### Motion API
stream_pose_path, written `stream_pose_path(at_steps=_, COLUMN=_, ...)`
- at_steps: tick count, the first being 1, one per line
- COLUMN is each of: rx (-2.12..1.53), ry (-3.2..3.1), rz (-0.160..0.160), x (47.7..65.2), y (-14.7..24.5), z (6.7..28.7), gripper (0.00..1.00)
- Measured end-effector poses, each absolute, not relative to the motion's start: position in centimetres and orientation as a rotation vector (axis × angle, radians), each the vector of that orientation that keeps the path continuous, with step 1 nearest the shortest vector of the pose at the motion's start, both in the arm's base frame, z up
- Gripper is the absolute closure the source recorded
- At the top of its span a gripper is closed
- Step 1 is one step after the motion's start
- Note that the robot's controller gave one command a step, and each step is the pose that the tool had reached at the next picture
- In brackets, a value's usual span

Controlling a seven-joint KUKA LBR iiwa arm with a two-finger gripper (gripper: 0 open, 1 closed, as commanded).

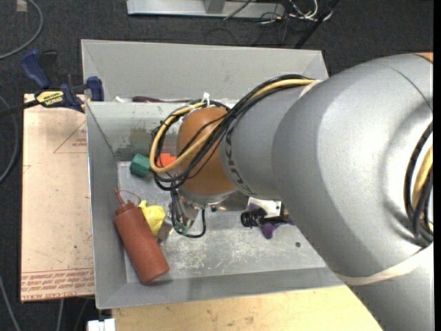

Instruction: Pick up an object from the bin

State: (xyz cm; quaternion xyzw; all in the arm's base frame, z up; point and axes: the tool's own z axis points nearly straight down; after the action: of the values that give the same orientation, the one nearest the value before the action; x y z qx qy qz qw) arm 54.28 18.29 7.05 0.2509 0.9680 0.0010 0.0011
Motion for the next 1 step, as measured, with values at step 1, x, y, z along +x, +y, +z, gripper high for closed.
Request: stream_pose_path(at_steps=1, rx=0.788, ry=3.039, rz=0.003, x=54.29, y=18.29, z=7.05, gripper=1.0)
